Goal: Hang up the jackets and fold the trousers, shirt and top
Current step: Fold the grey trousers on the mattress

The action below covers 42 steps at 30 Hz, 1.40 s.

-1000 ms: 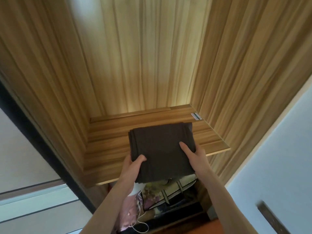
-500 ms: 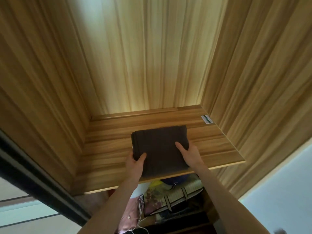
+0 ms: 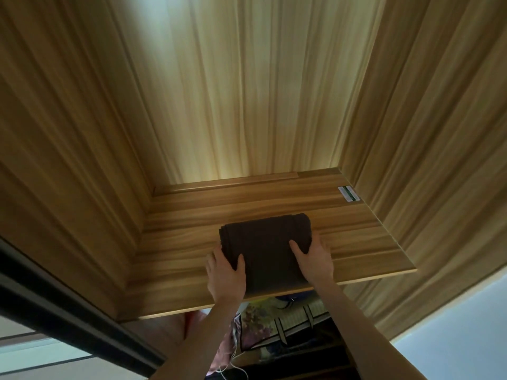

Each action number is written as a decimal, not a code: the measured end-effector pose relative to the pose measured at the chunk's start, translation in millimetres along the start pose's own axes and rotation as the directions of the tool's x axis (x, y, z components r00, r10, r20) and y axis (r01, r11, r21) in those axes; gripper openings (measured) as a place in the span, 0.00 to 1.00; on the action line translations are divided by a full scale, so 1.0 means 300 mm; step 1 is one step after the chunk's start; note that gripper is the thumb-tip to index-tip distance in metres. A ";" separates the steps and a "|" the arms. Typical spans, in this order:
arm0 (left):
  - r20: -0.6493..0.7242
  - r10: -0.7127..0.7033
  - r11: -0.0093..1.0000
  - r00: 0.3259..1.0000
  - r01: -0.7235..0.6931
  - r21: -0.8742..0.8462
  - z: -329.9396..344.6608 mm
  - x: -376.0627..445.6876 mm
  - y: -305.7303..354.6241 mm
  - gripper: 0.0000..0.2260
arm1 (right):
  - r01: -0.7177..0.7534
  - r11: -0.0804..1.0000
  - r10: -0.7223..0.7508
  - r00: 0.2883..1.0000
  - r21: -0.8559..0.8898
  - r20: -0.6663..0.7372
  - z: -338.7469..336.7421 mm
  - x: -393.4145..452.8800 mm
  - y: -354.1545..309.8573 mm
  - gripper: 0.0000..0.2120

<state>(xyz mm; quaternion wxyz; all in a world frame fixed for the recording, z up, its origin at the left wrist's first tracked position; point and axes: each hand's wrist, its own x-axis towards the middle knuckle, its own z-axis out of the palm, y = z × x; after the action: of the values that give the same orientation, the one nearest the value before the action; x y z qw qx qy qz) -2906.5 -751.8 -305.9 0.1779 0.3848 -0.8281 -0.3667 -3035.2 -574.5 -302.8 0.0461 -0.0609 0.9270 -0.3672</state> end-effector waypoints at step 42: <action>0.321 0.941 0.218 0.108 -0.919 -0.327 -0.315 -0.478 0.203 0.22 | -0.414 0.857 0.069 0.683 -0.308 -0.727 -0.360 -1.187 -0.129 0.28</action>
<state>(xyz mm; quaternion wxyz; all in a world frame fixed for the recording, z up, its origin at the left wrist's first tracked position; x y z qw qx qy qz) -2790.9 -659.8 -199.2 0.1757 -0.3214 -0.8902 -0.2709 -2694.4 -477.3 -183.1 -0.2702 0.1986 0.9332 -0.1289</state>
